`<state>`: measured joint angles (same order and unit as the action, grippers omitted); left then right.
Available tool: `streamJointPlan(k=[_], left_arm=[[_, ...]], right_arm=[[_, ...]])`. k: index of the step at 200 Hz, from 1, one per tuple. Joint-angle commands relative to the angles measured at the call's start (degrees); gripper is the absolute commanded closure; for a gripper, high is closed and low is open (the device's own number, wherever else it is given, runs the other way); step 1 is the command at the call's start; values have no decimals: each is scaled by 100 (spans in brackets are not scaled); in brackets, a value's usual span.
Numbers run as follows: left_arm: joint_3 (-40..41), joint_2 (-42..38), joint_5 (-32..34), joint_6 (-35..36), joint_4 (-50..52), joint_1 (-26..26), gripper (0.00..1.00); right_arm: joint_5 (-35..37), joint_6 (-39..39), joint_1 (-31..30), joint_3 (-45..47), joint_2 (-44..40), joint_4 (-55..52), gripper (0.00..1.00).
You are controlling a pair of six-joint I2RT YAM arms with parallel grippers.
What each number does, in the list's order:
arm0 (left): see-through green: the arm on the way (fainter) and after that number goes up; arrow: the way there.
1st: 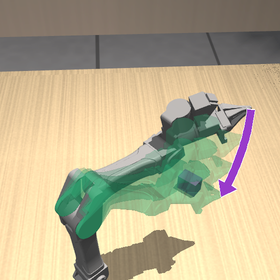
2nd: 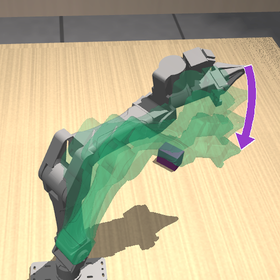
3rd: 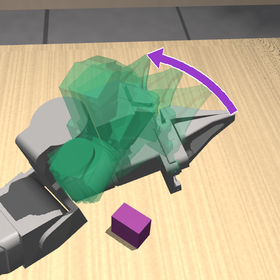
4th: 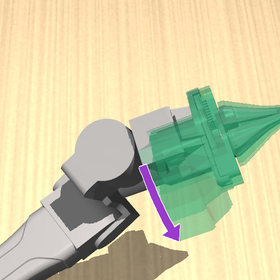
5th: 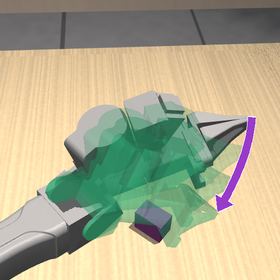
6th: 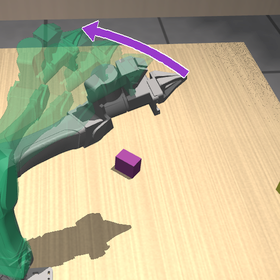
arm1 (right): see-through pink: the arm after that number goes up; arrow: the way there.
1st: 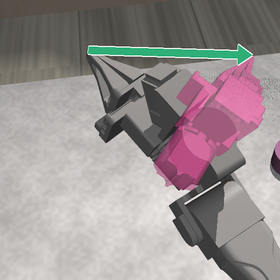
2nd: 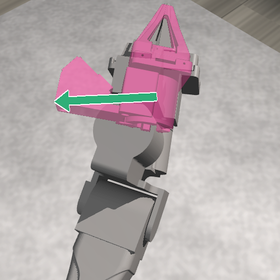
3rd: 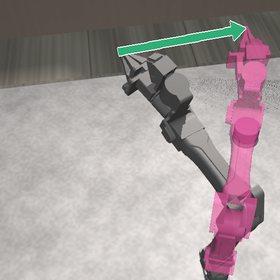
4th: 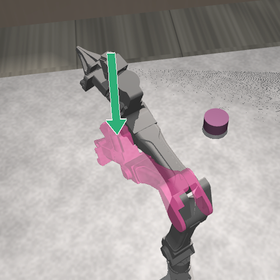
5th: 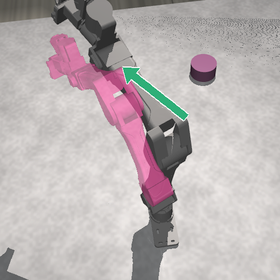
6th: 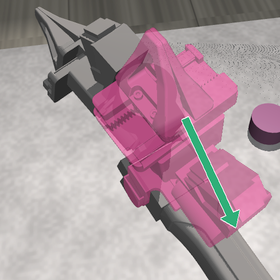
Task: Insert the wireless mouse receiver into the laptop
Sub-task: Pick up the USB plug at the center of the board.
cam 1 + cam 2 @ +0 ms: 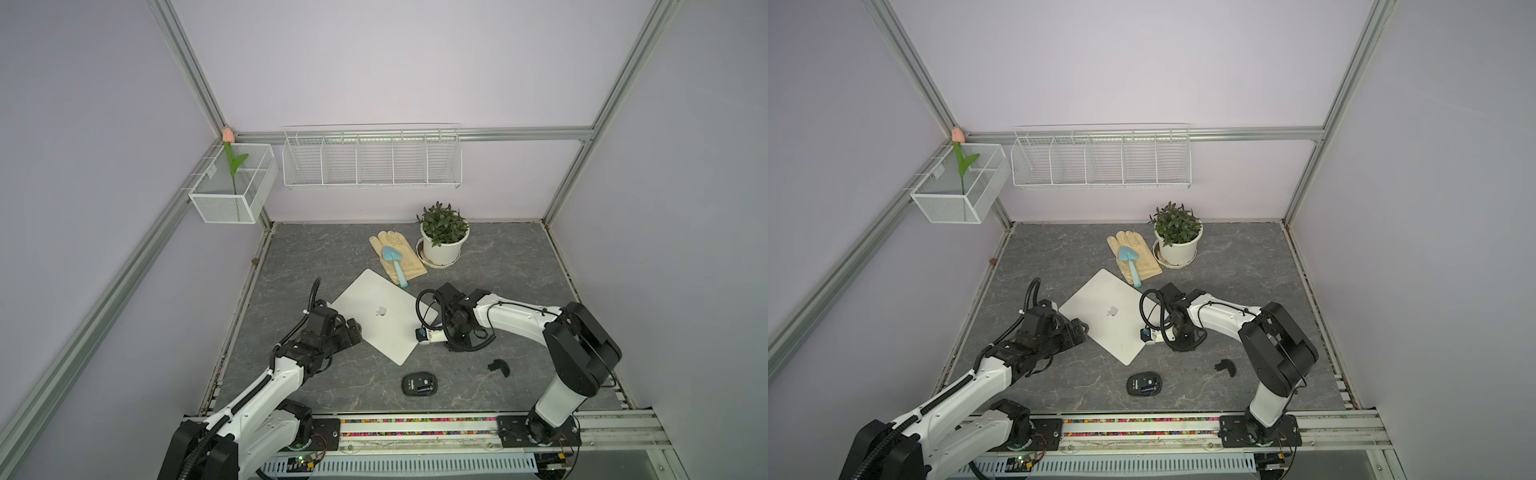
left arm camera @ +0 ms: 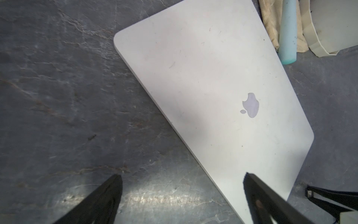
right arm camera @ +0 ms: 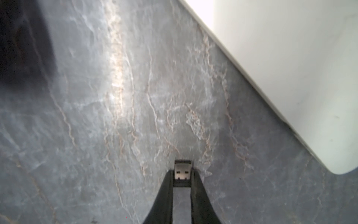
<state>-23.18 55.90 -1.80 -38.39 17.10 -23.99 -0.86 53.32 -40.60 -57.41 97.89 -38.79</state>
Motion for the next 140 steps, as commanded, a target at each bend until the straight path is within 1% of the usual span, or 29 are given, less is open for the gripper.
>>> streamJointPlan(k=[1, 37, 72, 121, 140], left_arm=[[-123, -53, -13, -25, 148, 39, 1], [-269, -18, 14, -41, 219, 41, 1], [-438, 39, 48, -85, 279, 37, 1], [-728, 74, 208, -222, 309, 43, 1], [-816, 114, 288, -238, 244, 40, 1]], right_arm=[[-1, -707, -12, 48, -153, -83, 86], [-86, -1727, 10, 53, -387, 204, 86], [-248, -2558, 66, 160, -560, 460, 86], [-608, -3232, 131, 352, -613, 701, 86], [-778, -3523, 173, 390, -596, 960, 86]])
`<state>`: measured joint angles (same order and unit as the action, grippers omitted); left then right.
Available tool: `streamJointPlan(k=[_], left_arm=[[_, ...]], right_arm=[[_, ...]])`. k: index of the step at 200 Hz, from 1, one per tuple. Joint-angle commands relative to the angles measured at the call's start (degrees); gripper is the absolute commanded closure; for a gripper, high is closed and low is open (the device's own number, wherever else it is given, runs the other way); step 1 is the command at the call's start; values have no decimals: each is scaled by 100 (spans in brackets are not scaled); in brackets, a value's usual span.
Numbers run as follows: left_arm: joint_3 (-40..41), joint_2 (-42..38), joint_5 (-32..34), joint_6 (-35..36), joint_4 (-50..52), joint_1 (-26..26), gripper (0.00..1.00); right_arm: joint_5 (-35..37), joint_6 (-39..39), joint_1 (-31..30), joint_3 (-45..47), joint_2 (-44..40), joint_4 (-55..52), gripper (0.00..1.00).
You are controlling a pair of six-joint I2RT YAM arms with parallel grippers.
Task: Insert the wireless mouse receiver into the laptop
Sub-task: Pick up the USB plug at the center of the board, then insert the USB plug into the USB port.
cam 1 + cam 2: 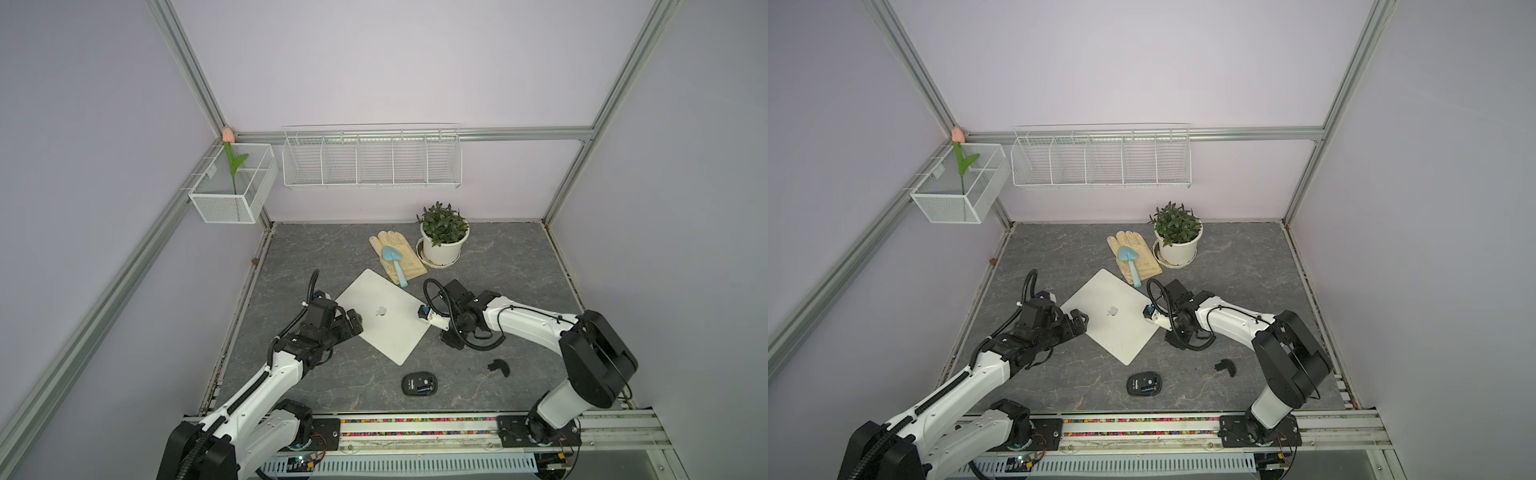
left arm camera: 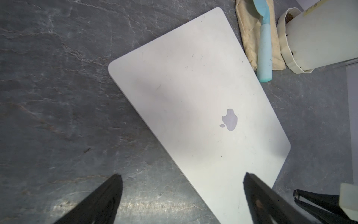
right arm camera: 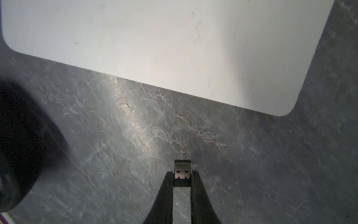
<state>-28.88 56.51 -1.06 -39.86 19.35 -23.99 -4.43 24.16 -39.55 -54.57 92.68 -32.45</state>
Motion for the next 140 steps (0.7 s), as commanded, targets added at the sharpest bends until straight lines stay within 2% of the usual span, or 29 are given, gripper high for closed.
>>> streamJointPlan(k=[1, 24, 140], left_arm=[[-248, 53, 217, -92, 13, 37, 1], [-366, 144, 288, -101, -37, 38, 1], [-662, 533, 308, -82, -189, 38, 1]], right_arm=[[-429, -620, 65, 105, -76, 335, 86], [-490, -900, 89, 103, 46, 656, 86], [-190, -1045, 262, -521, 823, 331, 85]])
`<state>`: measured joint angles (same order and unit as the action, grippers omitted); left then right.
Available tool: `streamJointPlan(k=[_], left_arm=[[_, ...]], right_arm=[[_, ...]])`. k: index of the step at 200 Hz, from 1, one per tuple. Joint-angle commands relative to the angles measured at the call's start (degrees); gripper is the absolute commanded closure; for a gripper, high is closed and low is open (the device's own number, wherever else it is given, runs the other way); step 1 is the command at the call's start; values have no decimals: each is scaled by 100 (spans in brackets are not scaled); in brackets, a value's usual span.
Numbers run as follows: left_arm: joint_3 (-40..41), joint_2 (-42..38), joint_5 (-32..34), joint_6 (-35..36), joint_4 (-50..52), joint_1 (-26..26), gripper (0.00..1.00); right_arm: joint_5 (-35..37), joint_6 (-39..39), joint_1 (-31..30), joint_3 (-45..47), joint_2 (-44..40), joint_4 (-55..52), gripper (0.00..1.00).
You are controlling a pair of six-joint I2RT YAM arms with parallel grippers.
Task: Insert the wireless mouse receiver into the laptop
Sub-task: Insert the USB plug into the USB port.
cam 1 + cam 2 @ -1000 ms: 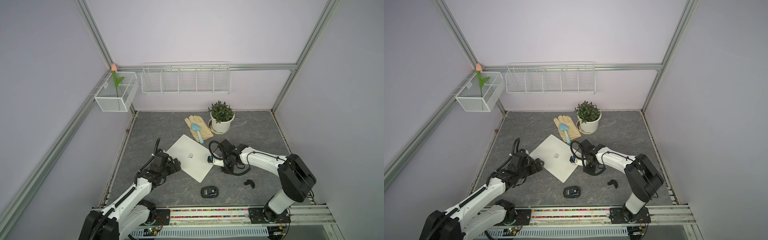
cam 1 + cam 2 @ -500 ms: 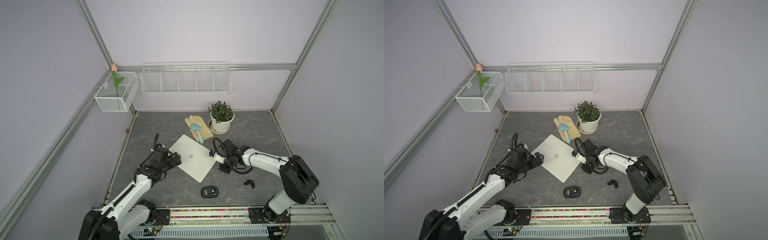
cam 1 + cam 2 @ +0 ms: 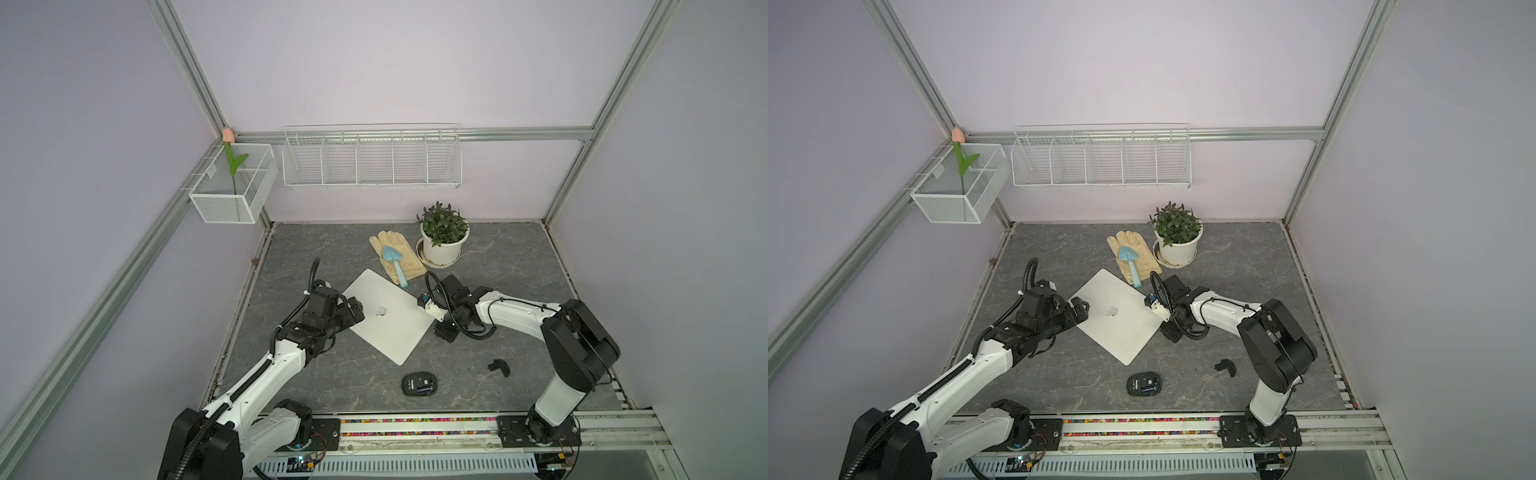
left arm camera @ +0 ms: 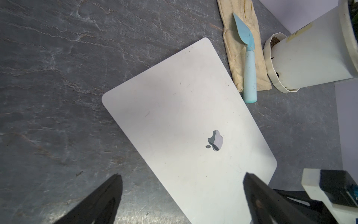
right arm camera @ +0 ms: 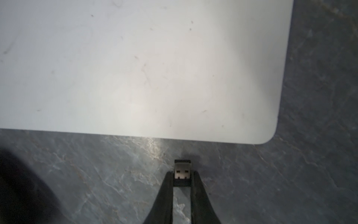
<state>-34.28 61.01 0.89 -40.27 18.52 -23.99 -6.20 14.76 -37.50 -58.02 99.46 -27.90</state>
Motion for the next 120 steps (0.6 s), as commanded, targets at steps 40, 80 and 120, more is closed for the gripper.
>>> streamJointPlan(k=[40, 80, 120], left_arm=[[-149, 205, 89, -16, -158, 38, 1], [-171, 322, 87, 36, -199, 35, 1], [-228, 405, 85, 72, -167, 43, 1]], right_arm=[[-24, -73, 75, -457, 371, -247, 85], [-39, -18, 82, -613, 489, -307, 86], [-10, 29, 78, -640, 527, -365, 86]])
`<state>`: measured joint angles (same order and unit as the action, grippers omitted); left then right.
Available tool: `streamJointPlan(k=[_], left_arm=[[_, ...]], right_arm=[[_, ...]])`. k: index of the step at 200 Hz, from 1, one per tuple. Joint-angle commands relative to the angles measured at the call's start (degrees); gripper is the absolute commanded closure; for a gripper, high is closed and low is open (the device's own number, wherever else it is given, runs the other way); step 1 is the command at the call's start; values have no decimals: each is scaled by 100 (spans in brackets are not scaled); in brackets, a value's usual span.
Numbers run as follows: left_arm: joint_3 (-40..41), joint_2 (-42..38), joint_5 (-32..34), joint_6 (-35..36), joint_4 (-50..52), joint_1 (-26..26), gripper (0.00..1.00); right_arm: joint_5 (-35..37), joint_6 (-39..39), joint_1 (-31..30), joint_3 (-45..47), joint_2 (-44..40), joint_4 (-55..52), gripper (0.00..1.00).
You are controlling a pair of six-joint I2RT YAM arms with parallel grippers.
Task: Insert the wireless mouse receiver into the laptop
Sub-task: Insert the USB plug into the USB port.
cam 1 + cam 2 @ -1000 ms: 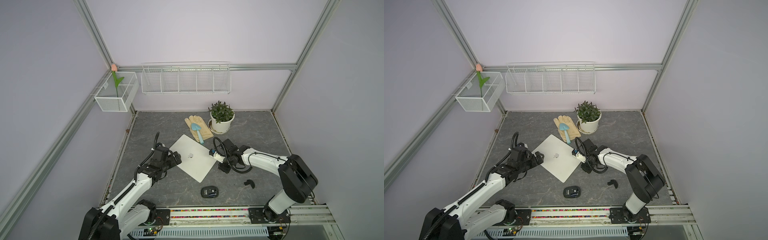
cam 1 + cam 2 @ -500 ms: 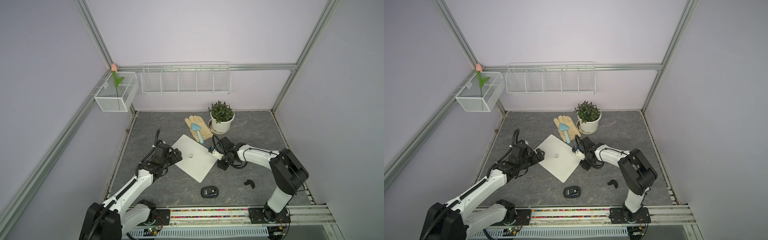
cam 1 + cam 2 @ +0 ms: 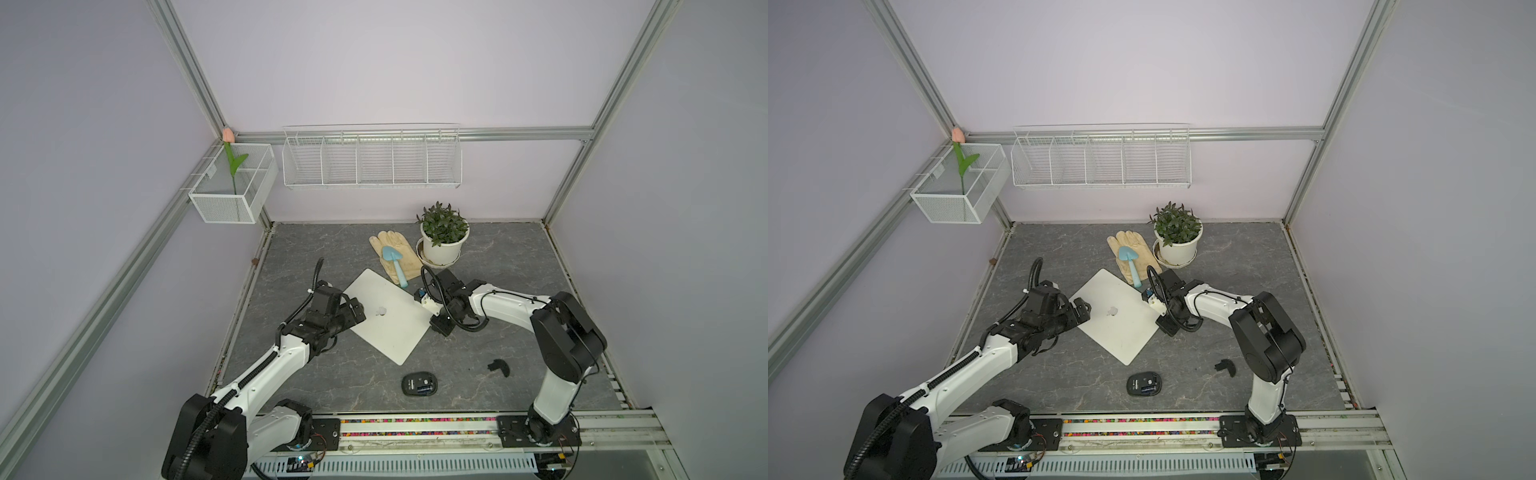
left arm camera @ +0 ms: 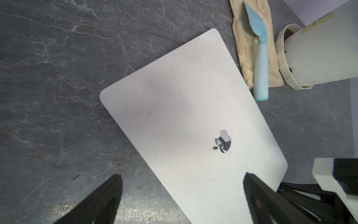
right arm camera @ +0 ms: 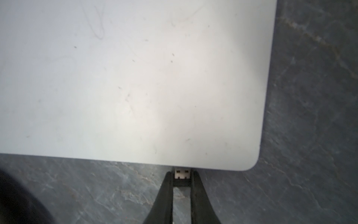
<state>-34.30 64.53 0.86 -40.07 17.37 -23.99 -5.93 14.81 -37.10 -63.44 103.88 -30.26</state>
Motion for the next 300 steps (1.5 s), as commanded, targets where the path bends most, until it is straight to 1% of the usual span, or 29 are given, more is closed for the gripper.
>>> streamJointPlan(k=[1, 56, 133, 191, 300], left_arm=[[-226, 52, 88, 52, -50, 43, 1], [-230, 16, 87, 42, -28, 38, 1], [-235, -31, 104, 44, 30, 41, 1], [-191, -59, 123, 35, 33, 42, 1], [-120, -143, 142, 34, 36, 41, 1]], right_arm=[[-33, 28, 37, -98, 83, -129, 86], [88, 66, 34, -114, 133, -151, 85], [85, 73, 28, -169, 212, -140, 85], [100, 156, -126, -191, 265, -183, 85], [-112, 198, -231, -318, 326, -243, 85]])
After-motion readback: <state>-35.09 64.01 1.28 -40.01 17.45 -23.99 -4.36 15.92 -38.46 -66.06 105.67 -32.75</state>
